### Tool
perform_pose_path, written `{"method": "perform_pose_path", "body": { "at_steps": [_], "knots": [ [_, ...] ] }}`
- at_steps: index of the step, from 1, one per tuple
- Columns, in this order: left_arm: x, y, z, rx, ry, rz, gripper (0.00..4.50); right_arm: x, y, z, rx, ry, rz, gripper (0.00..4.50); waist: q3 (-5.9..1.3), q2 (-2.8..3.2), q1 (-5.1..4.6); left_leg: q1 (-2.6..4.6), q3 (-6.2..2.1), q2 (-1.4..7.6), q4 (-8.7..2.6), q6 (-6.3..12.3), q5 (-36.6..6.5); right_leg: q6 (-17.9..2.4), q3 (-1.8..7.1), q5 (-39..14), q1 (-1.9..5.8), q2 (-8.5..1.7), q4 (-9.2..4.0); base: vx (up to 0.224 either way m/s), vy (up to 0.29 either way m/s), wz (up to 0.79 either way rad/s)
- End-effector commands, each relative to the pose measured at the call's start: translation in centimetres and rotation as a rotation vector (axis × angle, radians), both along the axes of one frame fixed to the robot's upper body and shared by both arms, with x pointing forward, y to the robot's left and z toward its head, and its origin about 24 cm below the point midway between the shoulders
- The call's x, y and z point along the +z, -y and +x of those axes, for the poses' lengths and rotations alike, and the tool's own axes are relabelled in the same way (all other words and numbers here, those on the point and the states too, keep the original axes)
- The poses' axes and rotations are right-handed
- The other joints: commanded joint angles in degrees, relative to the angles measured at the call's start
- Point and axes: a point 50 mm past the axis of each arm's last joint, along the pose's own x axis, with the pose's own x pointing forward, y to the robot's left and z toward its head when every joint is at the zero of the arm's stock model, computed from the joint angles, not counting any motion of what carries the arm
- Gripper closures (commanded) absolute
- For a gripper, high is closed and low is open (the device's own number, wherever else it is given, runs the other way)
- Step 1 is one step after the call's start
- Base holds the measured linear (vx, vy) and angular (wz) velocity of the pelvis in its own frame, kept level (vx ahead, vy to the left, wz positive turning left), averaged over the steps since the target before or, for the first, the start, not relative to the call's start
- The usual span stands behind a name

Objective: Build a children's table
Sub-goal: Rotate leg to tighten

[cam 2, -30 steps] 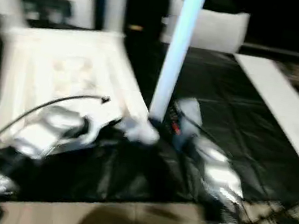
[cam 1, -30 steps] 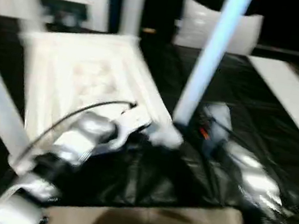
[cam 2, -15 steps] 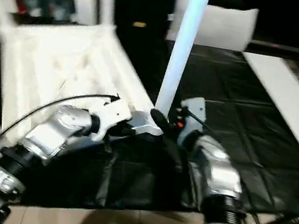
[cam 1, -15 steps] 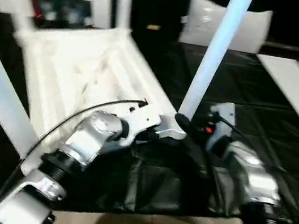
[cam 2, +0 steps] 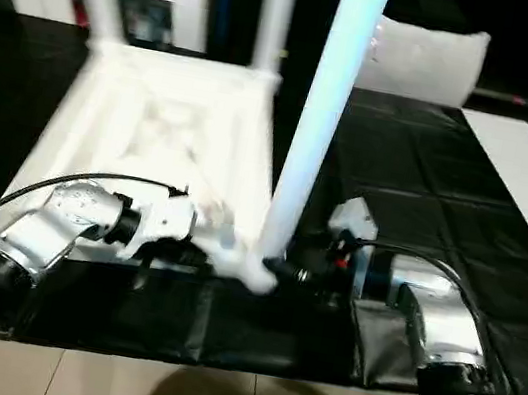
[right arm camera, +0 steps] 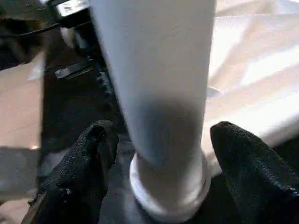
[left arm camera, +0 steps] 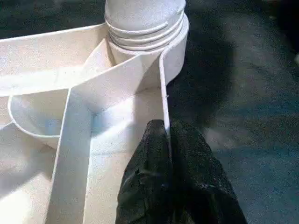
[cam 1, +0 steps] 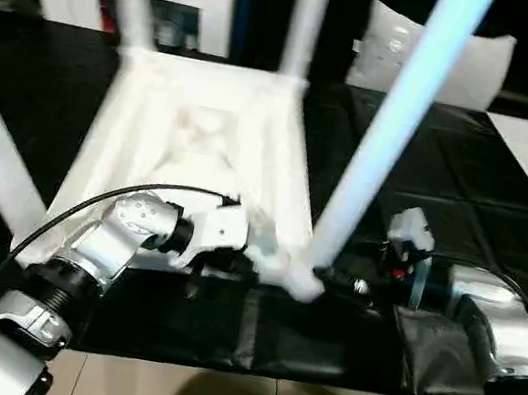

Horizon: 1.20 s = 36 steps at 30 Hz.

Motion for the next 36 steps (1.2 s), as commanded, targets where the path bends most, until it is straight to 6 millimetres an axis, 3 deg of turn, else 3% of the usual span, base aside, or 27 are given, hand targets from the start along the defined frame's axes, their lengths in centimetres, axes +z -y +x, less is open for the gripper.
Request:
{"method": "perform_pose_path", "body": {
  "at_steps": [1,5,7,13,18,21,22,24,25,26,27,28,29,30,31,32,33,34,35,36],
  "knots": [
    [0.1,1.0,-0.5,-0.112,-0.006,0.023,4.5,0.4,0.2,0.1,0.027,0.015,-0.016,0.98,-4.04,-0.16,-0.15,0.03,0.09,1.99,-3.86,4.16,-7.03,-2.55,4.52,-22.27,3.75,-4.46,-4.64,0.0,0.0,0.0],
    [0.0,1.0,-0.9,-0.185,-0.019,0.049,4.5,0.1,-0.4,-0.1,0.093,-0.027,0.002,1.13,-4.28,-0.16,0.27,-0.15,0.07,2.21,-3.79,4.17,-5.03,-3.52,4.75,-18.99,3.86,-4.55,-4.01,0.0,0.0,0.0],
    [0.0,1.0,-0.9,-0.192,-0.021,0.051,4.5,0.0,-0.5,-0.3,0.108,-0.044,0.01,1.48,-4.3,-0.18,0.52,-0.18,0.14,2.2,-3.77,4.21,-4.86,-3.73,4.75,-18.42,3.91,-4.51,-3.91,0.0,0.0,0.0],
    [-0.2,0.9,-0.8,-0.188,-0.031,0.04,4.5,-0.2,-0.6,-1.0,0.154,-0.083,0.028,1.88,-4.25,-0.23,0.76,-0.19,0.19,2.01,-3.78,3.47,-5.64,-2.12,4.58,-21.22,4.01,-4.54,-4.36,0.0,0.0,0.0],
    [-0.2,1.1,-0.4,-0.113,-0.03,0.016,4.5,-0.4,-0.9,-1.4,0.152,-0.099,0.051,2.27,-4.28,-0.28,0.89,-0.14,0.17,2.15,-3.8,3.5,-5.1,-2.07,4.62,-20.53,3.92,-4.52,-4.31,0.0,0.0,0.0],
    [-0.1,1.6,-0.5,-0.052,-0.068,-0.035,4.5,-0.9,-1.9,-1.5,0.084,-0.122,0.072,2.39,-4.13,-0.38,0.77,-0.18,0.17,2.06,-3.88,2.88,-5.43,-1.83,4.58,-21.66,3.93,-4.62,-4.46,0.0,0.0,0.0],
    [0.1,2.3,-0.4,-0.011,-0.072,-0.081,4.5,-1.4,-2.8,-1.0,-0.019,-0.116,0.061,2.39,-3.94,-0.03,0.61,-0.04,0.16,1.9,-3.97,2.44,-6.43,-1.29,4.44,-23.8,3.79,-4.69,-4.91,0.0,0.0,0.0],
    [0.2,2.7,-0.4,0.012,-0.074,-0.096,4.5,-1.7,-3.4,-0.5,-0.086,-0.107,0.053,2.43,-3.63,-0.3,0.15,-0.06,0.18,1.51,-3.91,1.71,-8.22,0.11,3.9,-27.17,3.83,-4.44,-5.55,0.0,0.0,0.0],
    [0.3,3.1,-0.4,0.032,-0.075,-0.112,4.5,-1.9,-3.9,0.0,-0.153,-0.102,0.051,2.43,-3.46,-0.21,-0.47,0.46,0.24,0.85,-3.6,0.79,-10.46,2.65,3.15,-32.31,3.61,-4.4,-6.7,0.0,0.0,0.0],
    [0.3,3.5,-0.4,0.073,-0.082,-0.125,4.5,-2.1,-4.5,0.6,-0.218,-0.095,0.048,2.43,-3.33,-0.03,-0.93,0.4,0.07,0.9,-3.58,0.46,-11.61,3.29,2.79,-33.64,3.64,-4.38,-6.89,0.0,0.0,0.0],
    [0.5,4.0,-0.2,0.116,-0.074,-0.141,4.5,-2.3,-5.2,1.3,-0.302,-0.09,0.037,2.44,-3.14,0.33,-1.91,0.71,-0.22,0.8,-3.16,0.03,-14.63,5.31,1.44,-36.78,3.53,-4.15,-7.98,0.0,0.0,0.0],
    [0.6,4.5,0.1,0.177,-0.066,-0.152,4.5,-2.5,-5.9,2.1,-0.396,-0.092,0.022,2.46,-3.1,0.5,-3.65,0.85,-0.65,1.43,-2.98,-0.4,-17.77,6.22,0.09,-37.27,3.77,-4.03,-8.59,0.0,0.0,0.0],
    [0.7,4.9,0.3,0.232,-0.058,-0.159,4.5,-2.7,-6.5,2.8,-0.479,-0.097,0.005,2.46,-3.02,1.14,-4.4,0.94,-1.11,2.18,-3.26,-0.49,-19.92,6.32,-0.72,-36.78,4.32,-3.89,-8.88,-0.052,0.013,-0.13],
    [0.8,5.2,0.6,0.273,-0.04,-0.152,4.5,-2.9,-6.8,3.4,-0.562,-0.111,-0.005,2.46,-3.04,1.64,-5.17,0.43,-1.83,3.48,-4.02,-0.32,-22.57,6.13,-0.88,-34.67,5.44,-3.97,-8.12,-0.068,0.018,-0.21],
    [0.8,5.4,0.8,0.3,-0.028,-0.146,4.5,-3.0,-7.0,3.8,-0.619,-0.122,-0.013,2.46,-2.66,2.47,-5.23,-1.4,-4.44,8.81,-9.58,-0.41,-33.61,1.17,4.76,-13.56,7.17,-3.7,4.04,-0.068,0.018,-0.21],
    [0.9,5.6,1.1,0.345,-0.015,-0.148,4.5,-2.9,-7.5,4.1,-0.646,-0.128,-0.001,2.46,-2.3,1.75,-5.9,0.35,-3.62,7.98,-10.21,-0.21,-35.54,0.12,6.06,-10.55,5.22,-3.29,3.82,0.0,0.0,0.0],
    [1.0,5.9,1.4,0.389,-0.004,-0.148,4.5,-2.9,-8.0,4.3,-0.671,-0.135,0.01,2.46,-2.24,-1.3,-6.64,1.85,-1.75,1.51,-5.0,-2.3,-32.34,1.89,5.47,-32.61,3.29,-4.61,-3.55,0.0,0.0,0.0],
    [1.1,6.1,1.5,0.414,0.002,-0.15,4.5,-2.8,-8.4,4.5,-0.681,-0.119,0.008,2.46,-2.28,-1.3,-5.19,3.99,0.07,-2.02,-0.46,-2.13,-23.75,5.3,3.86,-48.02,0.23,-5.0,-7.92,0.0,0.0,0.0],
    [1.2,6.4,1.7,0.433,0.009,-0.151,4.5,-2.7,-8.6,4.6,-0.69,-0.103,0.003,2.14,-2.45,-2.5,-5.09,2.49,0.74,-2.77,1.95,1.0,-13.16,8.26,4.05,-57.22,1.26,-7.19,-8.91,0.019,-0.047,-0.21],
    [1.2,6.7,1.8,0.446,0.021,-0.151,4.5,-2.6,-8.6,4.7,-0.695,-0.083,0.003,1.95,-3.79,-1.14,-3.6,-1.68,-0.45,-1.15,-1.54,1.52,-6.59,7.91,5.09,-46.55,5.54,-6.86,-6.24,0.062,-0.017,-0.32]
  ]
}}
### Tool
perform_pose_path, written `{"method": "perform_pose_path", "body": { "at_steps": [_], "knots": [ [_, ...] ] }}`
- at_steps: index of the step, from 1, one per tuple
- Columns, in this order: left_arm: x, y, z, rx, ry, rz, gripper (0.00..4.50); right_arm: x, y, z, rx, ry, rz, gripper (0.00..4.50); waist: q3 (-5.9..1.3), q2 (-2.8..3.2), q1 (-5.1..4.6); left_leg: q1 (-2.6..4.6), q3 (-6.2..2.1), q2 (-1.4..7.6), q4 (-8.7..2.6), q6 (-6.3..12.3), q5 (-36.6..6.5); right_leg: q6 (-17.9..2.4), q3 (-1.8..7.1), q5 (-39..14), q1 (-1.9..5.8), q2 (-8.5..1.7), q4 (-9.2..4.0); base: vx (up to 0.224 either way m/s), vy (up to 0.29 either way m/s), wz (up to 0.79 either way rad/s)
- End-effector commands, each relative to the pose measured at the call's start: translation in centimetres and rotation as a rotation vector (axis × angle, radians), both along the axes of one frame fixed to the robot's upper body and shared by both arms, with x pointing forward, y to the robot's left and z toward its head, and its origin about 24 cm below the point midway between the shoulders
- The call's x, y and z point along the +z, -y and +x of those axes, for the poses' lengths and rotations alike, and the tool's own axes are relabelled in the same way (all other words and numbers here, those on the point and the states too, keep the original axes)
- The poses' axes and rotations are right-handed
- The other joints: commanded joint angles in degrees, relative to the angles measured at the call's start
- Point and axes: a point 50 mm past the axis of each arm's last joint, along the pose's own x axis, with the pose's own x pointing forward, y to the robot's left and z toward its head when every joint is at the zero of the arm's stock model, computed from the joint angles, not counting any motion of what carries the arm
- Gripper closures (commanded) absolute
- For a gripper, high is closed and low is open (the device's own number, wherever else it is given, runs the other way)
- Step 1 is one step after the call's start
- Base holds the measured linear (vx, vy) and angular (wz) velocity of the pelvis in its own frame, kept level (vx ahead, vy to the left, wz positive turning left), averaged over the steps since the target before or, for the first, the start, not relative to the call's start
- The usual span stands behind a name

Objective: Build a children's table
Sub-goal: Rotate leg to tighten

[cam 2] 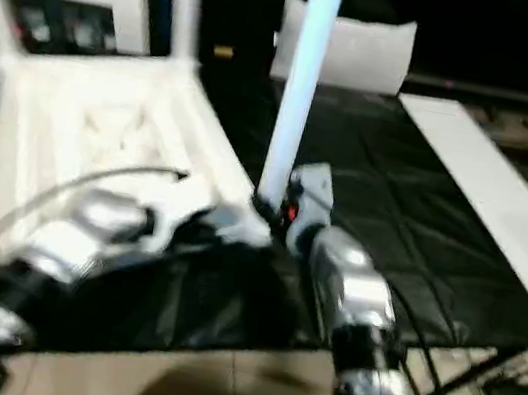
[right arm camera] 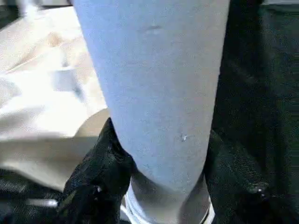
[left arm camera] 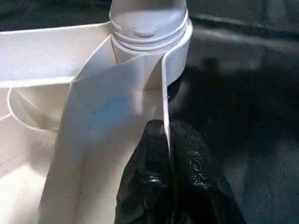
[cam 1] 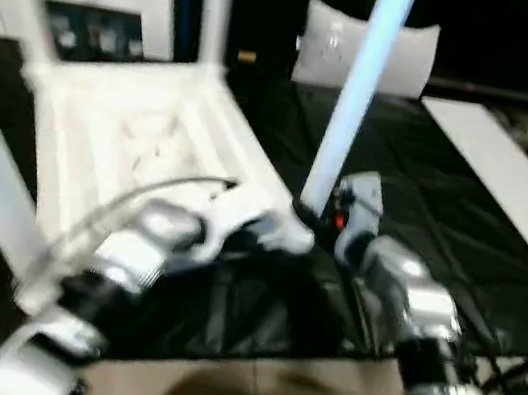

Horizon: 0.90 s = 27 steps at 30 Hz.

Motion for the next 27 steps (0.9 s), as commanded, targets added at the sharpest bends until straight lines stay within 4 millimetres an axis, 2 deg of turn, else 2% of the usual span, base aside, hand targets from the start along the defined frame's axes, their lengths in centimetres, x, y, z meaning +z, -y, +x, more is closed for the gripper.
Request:
{"method": "perform_pose_path", "body": {
  "at_steps": [1,2,3,4,6,7,9,10,11,12,13,16,19,21,25,27],
  "knots": [
    [2.2,3.8,-0.2,-0.109,0.09,-0.072,4.5,-0.9,-1.8,-0.3,0.031,-0.028,0.006,1.82,-3.87,0.01,1.01,-2.65,0.04,0.47,-3.68,1.69,-3.81,5.91,3.89,-33.9,3.74,-5.09,-8.05,0.062,-0.017,-0.32],
    [2.2,3.9,-0.2,-0.107,0.093,-0.068,4.5,-0.8,-1.8,-0.2,0.026,-0.023,0.012,1.79,-4.01,0.19,1.08,-2.03,-0.03,0.8,-3.89,1.48,-3.63,4.22,4.03,-29.21,3.26,-4.63,-7.56,0.0,0.0,0.0],
    [2.1,3.8,-0.2,-0.111,0.099,-0.055,4.5,-0.8,-1.4,-0.4,0.051,-0.015,0.041,1.79,-4.08,0.16,1.23,-1.7,0.22,0.84,-4.17,1.83,-3.95,0.57,4.25,-23.35,2.95,-3.86,-6.79,0.0,0.0,0.0],
    [2.0,3.5,-0.2,-0.108,0.104,-0.042,4.5,-0.7,-1.2,-0.6,0.077,-0.006,0.064,1.6,-3.86,0.24,1.29,-1.89,0.39,0.9,-4.35,2.29,-4.88,-1.66,4.46,-21.61,3.03,-3.63,-6.4,0.0,0.0,0.0],
    [2.0,3.1,-0.1,-0.104,0.116,-0.023,4.5,-0.6,-0.6,-0.8,0.099,0.006,0.08,1.4,-3.93,0.27,1.37,-1.75,0.48,1.16,-4.42,2.8,-5.43,-2.86,4.6,-20.47,3.05,-3.65,-6.24,0.0,0.0,0.0],
    [2.0,3.0,0.0,-0.105,0.122,-0.016,4.5,-0.6,-0.4,-0.9,0.103,0.009,0.082,1.28,-4.0,0.37,1.33,-1.87,0.44,1.5,-4.52,3.46,-5.22,-4.14,4.8,-18.12,3.19,-3.77,-5.91,0.0,0.0,0.0],
    [1.9,2.4,0.0,-0.118,0.132,-0.001,4.5,-0.6,0.6,-1.2,0.131,0.027,0.086,1.16,-3.99,0.52,1.43,-1.77,0.55,1.52,-4.5,3.83,-5.31,-4.89,4.95,-17.11,3.24,-3.86,-5.96,0.0,0.0,0.0],
    [1.7,1.5,0.0,-0.148,0.13,0.021,4.5,-0.4,2.1,-1.9,0.196,0.055,0.074,1.03,-4.03,0.39,1.47,-1.77,0.65,1.43,-4.43,4.01,-5.3,-4.95,5.02,-16.91,3.27,-3.84,-5.92,0.0,0.0,0.0],
    [1.6,1.2,0.0,-0.158,0.127,0.032,4.5,-0.3,2.6,-2.2,0.225,0.064,0.066,0.95,-4.06,0.26,1.93,-1.45,0.89,1.28,-4.35,4.82,-5.33,-4.69,5.14,-17.13,3.22,-3.85,-6.12,0.0,0.0,0.0],
    [1.6,1.1,0.0,-0.161,0.124,0.038,4.5,-0.3,2.9,-2.3,0.24,0.069,0.062,0.82,-4.03,0.19,2.28,-1.78,0.98,1.17,-4.36,5.37,-4.7,-4.37,5.11,-17.35,3.48,-3.83,-6.02,0.0,0.0,0.0],
    [1.4,0.8,-0.1,-0.175,0.119,0.046,4.5,-0.2,3.3,-2.6,0.272,0.081,0.041,0.82,-4.03,0.32,2.53,-1.85,0.93,1.24,-4.43,5.33,-4.07,-4.06,5.02,-17.7,3.44,-3.85,-6.08,0.0,0.0,0.0],
    [1.1,-0.1,-0.5,-0.266,0.1,0.052,4.5,0.4,5.0,-3.4,0.375,0.107,0.007,0.7,-3.94,0.18,2.78,-1.72,0.95,1.21,-4.45,5.11,-4.68,-3.15,4.95,-19.41,3.47,-3.75,-6.34,0.0,0.0,0.0],
    [1.2,-0.5,-0.8,-0.351,0.1,0.033,4.5,1.0,6.0,-3.7,0.445,0.116,-0.004,0.7,-3.93,0.22,2.88,-1.57,0.86,1.37,-4.54,5.12,-5.26,-3.43,4.86,-19.7,3.29,-3.78,-6.45,0.0,0.0,0.0],
    [1.3,-0.9,-1.3,-0.437,0.088,0.022,4.5,1.4,6.7,-4.0,0.504,0.12,-0.014,0.7,-4.08,0.08,2.96,-1.65,0.86,1.54,-4.54,5.35,-4.5,-4.04,5.03,-18.18,3.38,-3.79,-6.1,0.0,0.0,0.0],
    [0.9,-1.8,-2.1,-0.579,0.035,0.084,4.5,1.8,7.3,-4.4,0.597,0.118,-0.032,0.7,-4.16,0.38,3.66,-1.5,0.86,1.93,-4.63,5.78,-3.12,-6.75,5.29,-13.98,3.31,-3.92,-5.38,0.0,0.0,0.0],
    [1.0,-2.3,-2.3,-0.647,0.012,0.118,4.5,1.8,7.4,-4.6,0.665,0.109,-0.05,0.7,-4.13,0.42,4.02,-1.33,0.96,1.97,-4.64,5.57,-3.38,-7.29,5.34,-13.31,3.25,-3.97,-5.27,0.0,0.0,0.0]
  ]
}}
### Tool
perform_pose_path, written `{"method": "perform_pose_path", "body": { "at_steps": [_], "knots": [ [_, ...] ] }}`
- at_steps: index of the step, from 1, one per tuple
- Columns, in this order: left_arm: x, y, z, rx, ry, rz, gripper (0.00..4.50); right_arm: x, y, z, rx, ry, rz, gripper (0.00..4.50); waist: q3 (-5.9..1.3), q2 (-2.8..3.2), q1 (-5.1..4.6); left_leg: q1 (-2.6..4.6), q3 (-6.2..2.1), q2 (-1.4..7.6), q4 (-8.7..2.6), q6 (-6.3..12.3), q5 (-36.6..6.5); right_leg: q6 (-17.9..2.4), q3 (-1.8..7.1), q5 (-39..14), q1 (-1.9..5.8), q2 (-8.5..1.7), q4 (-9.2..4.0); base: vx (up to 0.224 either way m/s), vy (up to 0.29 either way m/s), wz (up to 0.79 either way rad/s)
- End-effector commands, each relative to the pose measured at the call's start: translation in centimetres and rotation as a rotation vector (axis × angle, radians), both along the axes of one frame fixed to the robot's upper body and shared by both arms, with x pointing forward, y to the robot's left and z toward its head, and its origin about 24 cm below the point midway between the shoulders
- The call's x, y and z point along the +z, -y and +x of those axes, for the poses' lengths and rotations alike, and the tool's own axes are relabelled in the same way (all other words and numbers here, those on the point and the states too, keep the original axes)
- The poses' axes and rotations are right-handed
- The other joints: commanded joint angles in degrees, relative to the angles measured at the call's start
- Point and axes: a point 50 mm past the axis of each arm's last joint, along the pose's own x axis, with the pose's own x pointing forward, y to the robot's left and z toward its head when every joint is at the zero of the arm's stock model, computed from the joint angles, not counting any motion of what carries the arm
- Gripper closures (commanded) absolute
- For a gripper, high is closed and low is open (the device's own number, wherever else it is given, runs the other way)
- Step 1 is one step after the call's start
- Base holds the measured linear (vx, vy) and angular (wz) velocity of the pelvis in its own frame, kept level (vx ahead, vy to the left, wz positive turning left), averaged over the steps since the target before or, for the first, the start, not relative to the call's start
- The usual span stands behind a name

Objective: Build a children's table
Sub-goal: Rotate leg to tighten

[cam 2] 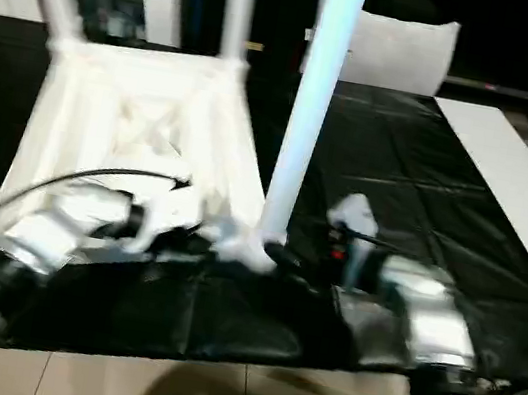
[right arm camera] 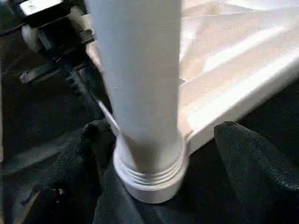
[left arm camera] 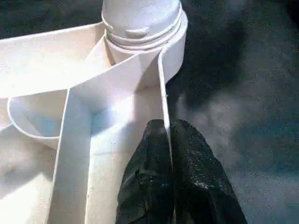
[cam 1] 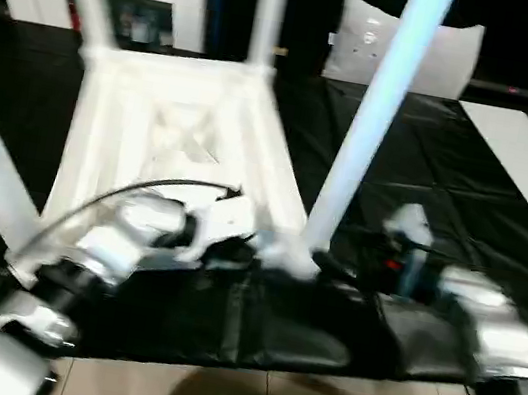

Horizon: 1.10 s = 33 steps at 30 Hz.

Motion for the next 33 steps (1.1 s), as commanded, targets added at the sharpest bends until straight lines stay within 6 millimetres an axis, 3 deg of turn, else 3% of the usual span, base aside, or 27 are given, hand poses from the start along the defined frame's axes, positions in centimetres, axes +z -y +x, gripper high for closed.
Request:
{"method": "perform_pose_path", "body": {
  "at_steps": [1,9,12,16,24,27,30,33],
  "knots": [
    [-0.1,1.2,-0.8,-0.171,-0.021,0.043,4.5,0.6,-0.2,-0.2,0.099,0.014,-0.013,0.96,-4.05,0.23,-0.25,-0.51,0.45,1.93,-3.7,5.41,-4.71,-7.35,4.48,-14.31,4.02,-4.15,-4.38,0.0,0.0,0.0],
    [0.4,1.5,-0.8,-0.28,-0.017,0.075,4.5,0.3,-1.1,-1.0,0.243,-0.038,-0.026,1.49,-3.89,-0.07,0.37,-0.45,0.67,1.79,-3.75,4.51,-6.02,-5.81,4.52,-18.17,4.01,-4.14,-4.79,0.0,0.0,0.0],
    [0.4,2.0,-1.1,-0.34,-0.033,0.075,4.5,0.1,-1.8,-0.9,0.269,-0.04,-0.018,1.83,-4.04,0.2,0.54,-0.44,0.59,1.98,-3.83,4.11,-5.5,-5.9,4.57,-17.25,4.0,-4.17,-4.65,0.0,0.0,0.0],
    [0.3,2.2,-1.2,-0.348,-0.039,0.074,4.5,0.1,-2.1,-0.9,0.282,-0.046,-0.011,2.16,-4.01,0.15,0.85,-0.27,0.68,2.08,-3.85,3.8,-5.63,-6.79,4.69,-15.75,3.9,-4.14,-4.38,0.0,0.0,0.0],
    [0.6,2.1,-1.1,-0.265,-0.107,-0.034,4.5,0.2,-2.3,-1.6,0.305,-0.088,0.044,2.49,-4.04,-0.05,0.9,-0.38,0.72,2.02,-3.85,3.7,-4.78,-6.02,4.82,-16.62,4.06,-4.16,-4.28,0.0,0.0,0.0],
    [0.9,2.7,-1.0,-0.142,-0.135,-0.114,4.5,-0.4,-3.9,-1.0,0.165,-0.093,0.032,2.51,-4.0,0.09,0.49,-0.64,0.56,2.04,-3.92,3.34,-3.98,-6.56,4.83,-14.98,4.16,-4.14,-3.99,0.0,0.0,0.0],
    [1.0,2.9,-0.9,-0.095,-0.135,-0.129,4.5,-0.8,-4.5,-0.5,0.087,-0.088,0.008,2.51,-3.64,0.09,-0.25,-0.32,0.72,1.36,-3.92,1.93,-7.11,-4.29,4.5,-22.53,3.89,-4.06,-5.25,0.0,0.0,0.0],
    [1.0,3.4,-0.7,-0.012,-0.133,-0.177,4.5,-1.7,-5.3,1.4,-0.138,-0.075,-0.04,2.53,-3.64,0.05,-1.72,-0.68,0.37,1.25,-3.9,0.77,-8.13,-2.32,4.08,-26.46,4.01,-4.06,-5.65,0.0,0.0,0.0]
  ]
}}
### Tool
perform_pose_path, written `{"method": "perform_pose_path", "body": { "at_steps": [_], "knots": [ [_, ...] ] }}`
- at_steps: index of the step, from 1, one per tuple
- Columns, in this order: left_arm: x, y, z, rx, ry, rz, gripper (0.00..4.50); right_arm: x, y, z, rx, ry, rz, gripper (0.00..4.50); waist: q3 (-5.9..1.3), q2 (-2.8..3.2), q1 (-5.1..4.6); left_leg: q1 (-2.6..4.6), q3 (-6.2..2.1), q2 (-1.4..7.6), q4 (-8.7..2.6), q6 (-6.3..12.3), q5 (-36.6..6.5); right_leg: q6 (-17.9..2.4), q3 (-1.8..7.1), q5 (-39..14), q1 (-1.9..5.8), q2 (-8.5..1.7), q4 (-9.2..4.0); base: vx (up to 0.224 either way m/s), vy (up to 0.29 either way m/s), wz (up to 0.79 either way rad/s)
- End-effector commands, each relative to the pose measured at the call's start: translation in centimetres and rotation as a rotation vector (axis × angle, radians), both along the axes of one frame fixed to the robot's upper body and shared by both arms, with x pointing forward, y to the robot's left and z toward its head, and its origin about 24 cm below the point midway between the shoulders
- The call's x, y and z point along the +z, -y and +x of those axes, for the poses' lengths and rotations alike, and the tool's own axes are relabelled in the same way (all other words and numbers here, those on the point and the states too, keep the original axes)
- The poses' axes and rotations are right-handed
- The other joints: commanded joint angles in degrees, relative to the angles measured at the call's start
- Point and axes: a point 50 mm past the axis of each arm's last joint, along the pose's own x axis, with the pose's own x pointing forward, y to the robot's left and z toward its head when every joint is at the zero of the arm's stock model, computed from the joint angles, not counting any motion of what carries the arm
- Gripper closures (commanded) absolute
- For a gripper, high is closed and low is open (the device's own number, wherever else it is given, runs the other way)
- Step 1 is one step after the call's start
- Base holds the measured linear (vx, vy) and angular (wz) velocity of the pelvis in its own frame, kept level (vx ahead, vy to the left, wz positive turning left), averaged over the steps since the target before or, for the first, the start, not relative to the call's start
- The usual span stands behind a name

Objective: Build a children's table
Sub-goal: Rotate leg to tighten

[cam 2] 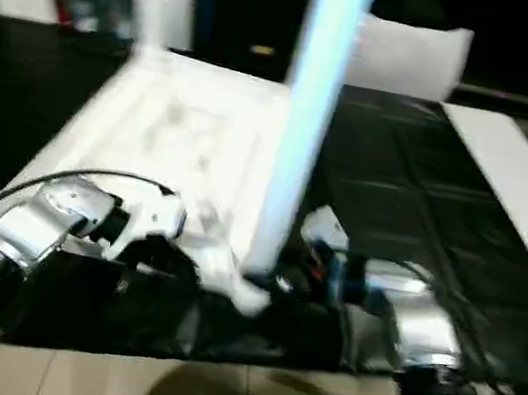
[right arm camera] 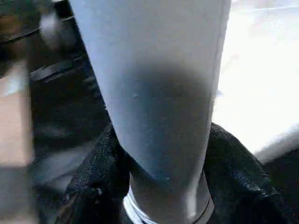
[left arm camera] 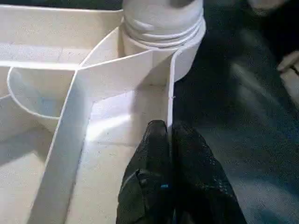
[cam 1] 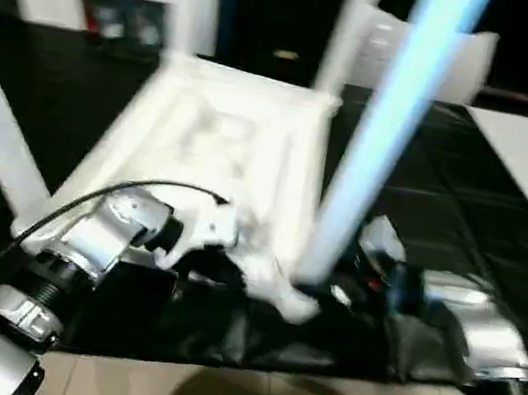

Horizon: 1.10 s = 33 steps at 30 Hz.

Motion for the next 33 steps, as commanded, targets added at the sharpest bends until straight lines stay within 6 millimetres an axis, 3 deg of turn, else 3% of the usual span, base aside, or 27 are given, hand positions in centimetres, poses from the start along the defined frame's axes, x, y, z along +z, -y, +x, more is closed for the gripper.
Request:
{"method": "perform_pose_path", "body": {
  "at_steps": [1,3,6,7,8,10,12,13,15,25,29,33],
  "knots": [
    [1.3,3.9,-0.8,-0.122,0.024,-0.138,4.5,-0.6,-0.9,1.0,-0.112,-0.007,-0.057,2.53,-3.45,0.1,0.16,-1.3,-0.02,0.99,-3.93,1.09,-8.65,-2.23,3.28,-27.14,3.86,-3.97,-5.95,0.0,0.0,0.0],
    [1.3,4.6,-0.1,0.062,0.075,-0.14,4.5,-1.6,-1.8,3.4,-0.44,-0.05,-0.113,2.53,-3.43,0.18,-1.56,-1.54,-0.36,0.92,-3.84,0.59,-9.6,-2.18,2.99,-28.24,3.83,-3.93,-6.01,0.0,0.0,0.0],
    [1.3,4.8,0.1,0.121,0.093,-0.128,4.5,-1.6,-2.0,3.7,-0.501,-0.054,-0.115,2.53,-3.56,0.24,-2.75,-1.16,-0.35,0.59,-3.47,0.59,-10.64,-1.39,2.81,-29.9,3.68,-4.01,-6.62,0.0,0.0,0.0],
    [1.3,5.1,0.3,0.181,0.103,-0.13,4.5,-1.4,-2.7,4.0,-0.531,-0.029,-0.106,1.99,-3.6,0.29,-2.84,-1.07,-0.2,0.64,-3.51,2.12,-9.76,-2.18,3.14,-27.84,3.53,-3.9,-6.66,0.0,0.0,0.0],
    [1.3,5.1,0.4,0.202,0.116,-0.126,4.5,-1.3,-3.0,4.0,-0.525,-0.023,-0.09,1.85,-3.71,0.32,-2.97,-1.17,-0.23,0.95,-3.61,2.23,-9.06,-2.98,3.33,-26.0,3.59,-3.92,-6.21,0.0,0.0,0.0],
    [1.4,5.5,1.1,0.293,0.179,-0.104,4.5,-0.5,-4.3,3.8,-0.484,0.005,0.003,1.79,-3.85,0.06,-2.55,-0.8,-0.03,1.35,-3.69,3.38,-7.2,-5.47,3.83,-21.2,3.23,-3.8,-5.62,0.0,0.0,0.0],
    [1.4,5.4,1.2,0.301,0.189,-0.099,4.5,-0.4,-4.3,3.7,-0.475,0.006,0.023,1.6,-4.02,0.14,-2.0,-1.05,0.0,1.38,-3.7,3.94,-5.69,-6.36,4.04,-18.66,3.59,-3.88,-5.1,0.0,0.0,0.0],
    [1.4,5.4,1.2,0.289,0.197,-0.095,4.5,-0.3,-4.2,3.6,-0.473,0.003,0.033,1.6,-4.06,0.25,-1.57,-1.04,0.04,1.6,-3.81,4.68,-3.78,-7.99,4.33,-13.95,3.54,-3.78,-4.4,0.0,0.0,0.0],
    [1.2,5.1,1.1,0.269,0.203,-0.081,4.5,-0.2,-3.7,3.5,-0.462,0.009,0.037,1.37,-4.11,0.26,-1.19,-1.02,0.15,1.58,-3.8,5.11,-3.21,-8.55,4.45,-11.8,3.68,-3.83,-4.19,0.0,0.0,0.0],
    [0.4,2.8,0.1,0.059,0.202,-0.024,4.5,0.8,1.6,1.2,-0.202,0.052,0.038,0.44,-3.66,0.15,0.14,-0.88,0.31,1.39,-3.97,5.09,-7.6,-5.05,4.33,-20.19,3.72,-3.86,-5.52,0.0,0.0,0.0],
    [0.2,1.8,-0.9,-0.114,0.166,0.005,4.5,1.5,3.4,0.1,-0.035,0.102,-0.034,0.44,-3.85,0.25,0.65,-0.86,0.31,1.5,-3.92,5.28,-6.42,-5.84,4.42,-18.03,3.69,-3.88,-5.11,0.0,0.0,0.0],
    [0.1,1.2,-1.5,-0.231,0.136,0.052,4.5,1.9,3.8,-0.9,0.127,0.081,-0.044,0.44,-3.77,0.21,0.97,-0.91,0.3,1.65,-3.98,5.77,-6.68,-6.93,4.41,-16.83,3.7,-3.84,-4.91,0.0,0.0,0.0]
  ]
}}
